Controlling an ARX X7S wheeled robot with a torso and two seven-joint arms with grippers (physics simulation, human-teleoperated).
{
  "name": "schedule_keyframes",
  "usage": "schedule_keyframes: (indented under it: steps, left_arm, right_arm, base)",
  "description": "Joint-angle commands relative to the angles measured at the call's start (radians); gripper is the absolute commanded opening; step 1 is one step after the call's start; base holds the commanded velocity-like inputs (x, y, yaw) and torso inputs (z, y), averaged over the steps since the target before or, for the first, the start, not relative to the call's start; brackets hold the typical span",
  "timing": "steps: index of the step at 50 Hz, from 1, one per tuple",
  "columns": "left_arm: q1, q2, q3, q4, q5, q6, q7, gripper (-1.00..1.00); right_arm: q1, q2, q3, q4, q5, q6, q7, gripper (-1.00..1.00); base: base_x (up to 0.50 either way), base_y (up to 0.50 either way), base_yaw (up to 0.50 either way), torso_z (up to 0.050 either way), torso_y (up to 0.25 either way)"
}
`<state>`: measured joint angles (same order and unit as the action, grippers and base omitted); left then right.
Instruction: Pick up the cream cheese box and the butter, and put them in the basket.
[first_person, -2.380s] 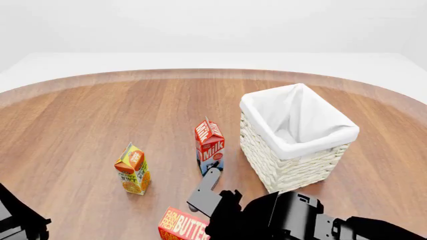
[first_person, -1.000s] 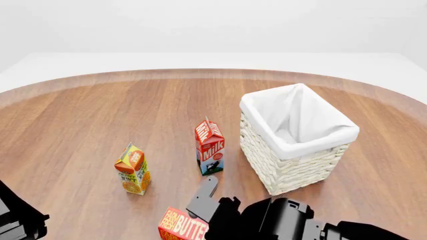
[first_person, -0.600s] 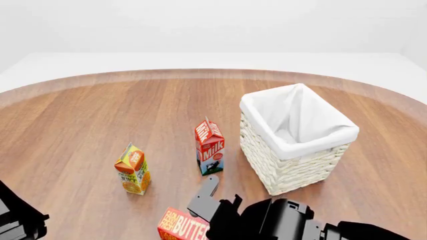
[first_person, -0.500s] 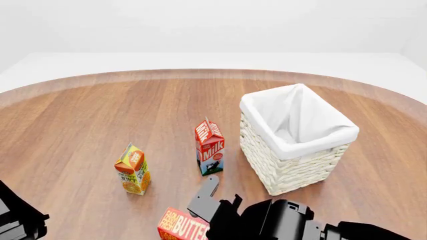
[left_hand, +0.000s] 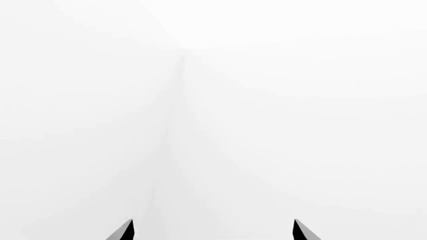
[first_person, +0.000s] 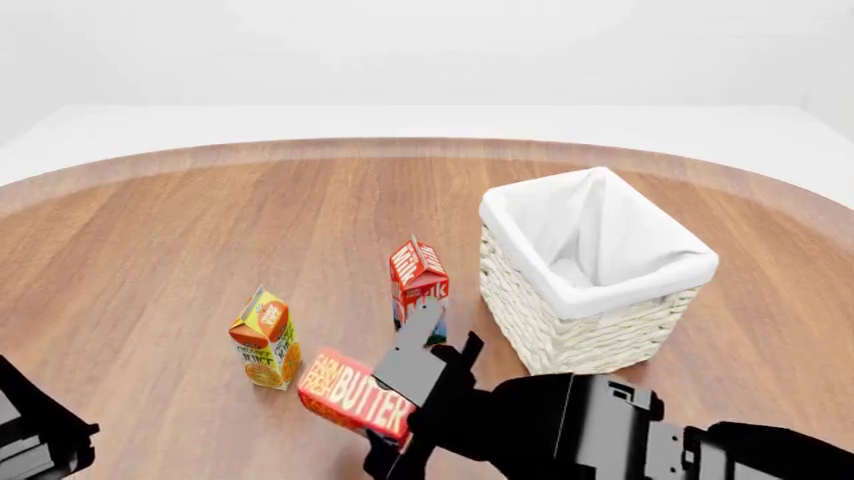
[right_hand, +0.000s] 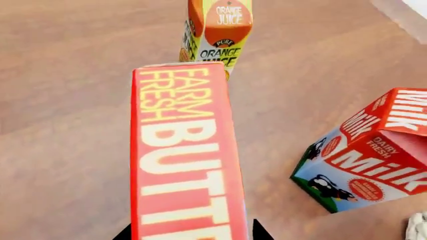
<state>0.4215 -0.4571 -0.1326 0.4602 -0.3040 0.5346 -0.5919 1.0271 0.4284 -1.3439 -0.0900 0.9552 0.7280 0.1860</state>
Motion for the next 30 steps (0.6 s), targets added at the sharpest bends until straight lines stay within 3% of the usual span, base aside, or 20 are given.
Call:
schedule_keyframes:
  steps: [1,30]
  left_arm:
    - [-0.004,-0.002,-0.001,0.002,-0.002,-0.006,0.0,1.0]
    - [-0.015,-0.005,-0.001,0.004,-0.003,-0.017,-0.001,1.0]
  right_arm:
    - [0.078,0.036,0.109,-0.108,0.016,0.007,0.054,-1.0]
    - [0.336,0.102,0.367,-0.201,0.304,0.161,0.247,-1.0]
  base:
    - [0.0,0.0,0.0,0.0,0.0]
    - [0.0,0.0,0.0,0.0,0.001]
